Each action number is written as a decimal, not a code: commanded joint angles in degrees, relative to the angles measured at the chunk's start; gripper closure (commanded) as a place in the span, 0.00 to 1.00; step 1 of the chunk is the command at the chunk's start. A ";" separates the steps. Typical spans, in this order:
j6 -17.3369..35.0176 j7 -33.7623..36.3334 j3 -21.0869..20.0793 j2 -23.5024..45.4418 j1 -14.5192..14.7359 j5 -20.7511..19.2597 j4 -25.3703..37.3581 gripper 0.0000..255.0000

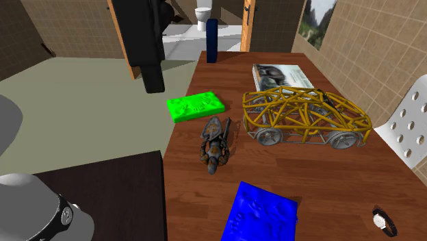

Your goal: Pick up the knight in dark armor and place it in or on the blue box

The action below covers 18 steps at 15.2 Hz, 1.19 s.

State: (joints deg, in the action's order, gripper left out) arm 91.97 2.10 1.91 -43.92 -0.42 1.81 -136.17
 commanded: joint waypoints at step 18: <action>33.89 -19.12 -2.74 22.93 9.77 -3.36 -12.16 0.00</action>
State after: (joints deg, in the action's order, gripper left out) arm 123.80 -15.75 -0.73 -22.53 8.93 -1.21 -147.89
